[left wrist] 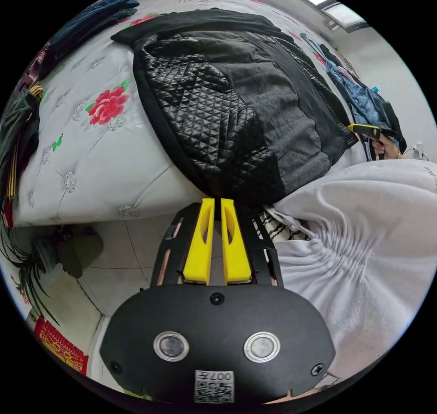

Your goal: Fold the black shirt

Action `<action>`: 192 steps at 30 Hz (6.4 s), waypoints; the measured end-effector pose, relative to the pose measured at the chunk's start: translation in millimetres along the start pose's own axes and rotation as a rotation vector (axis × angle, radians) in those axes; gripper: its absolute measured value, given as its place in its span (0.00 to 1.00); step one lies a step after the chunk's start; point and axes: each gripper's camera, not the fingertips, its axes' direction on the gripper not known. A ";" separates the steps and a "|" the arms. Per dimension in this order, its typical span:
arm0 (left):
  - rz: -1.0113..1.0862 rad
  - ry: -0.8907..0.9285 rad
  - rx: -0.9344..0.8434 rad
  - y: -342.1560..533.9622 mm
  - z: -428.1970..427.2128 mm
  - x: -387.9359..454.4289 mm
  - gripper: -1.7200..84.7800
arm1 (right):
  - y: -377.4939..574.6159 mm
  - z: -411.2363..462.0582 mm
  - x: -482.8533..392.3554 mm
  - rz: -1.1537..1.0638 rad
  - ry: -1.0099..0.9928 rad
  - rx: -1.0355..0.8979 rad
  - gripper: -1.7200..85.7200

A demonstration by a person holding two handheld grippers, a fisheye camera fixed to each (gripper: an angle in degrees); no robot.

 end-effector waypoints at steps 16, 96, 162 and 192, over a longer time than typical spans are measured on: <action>-0.227 0.816 0.678 -34.7 -89.8 -179.7 0.02 | -58.6 -109.8 110.8 0.210 -0.889 0.462 0.02; -0.388 0.722 0.469 -108.7 21.4 -158.5 0.25 | -383.3 47.9 -170.5 -0.193 -0.400 0.323 0.15; -0.205 0.319 0.532 -65.0 -88.5 -77.1 0.01 | 92.4 -286.3 -224.1 -2.392 -0.949 1.404 0.02; -0.045 0.350 0.421 -59.3 -60.0 44.7 0.01 | 202.0 -269.4 -166.8 -2.082 -0.340 1.866 0.02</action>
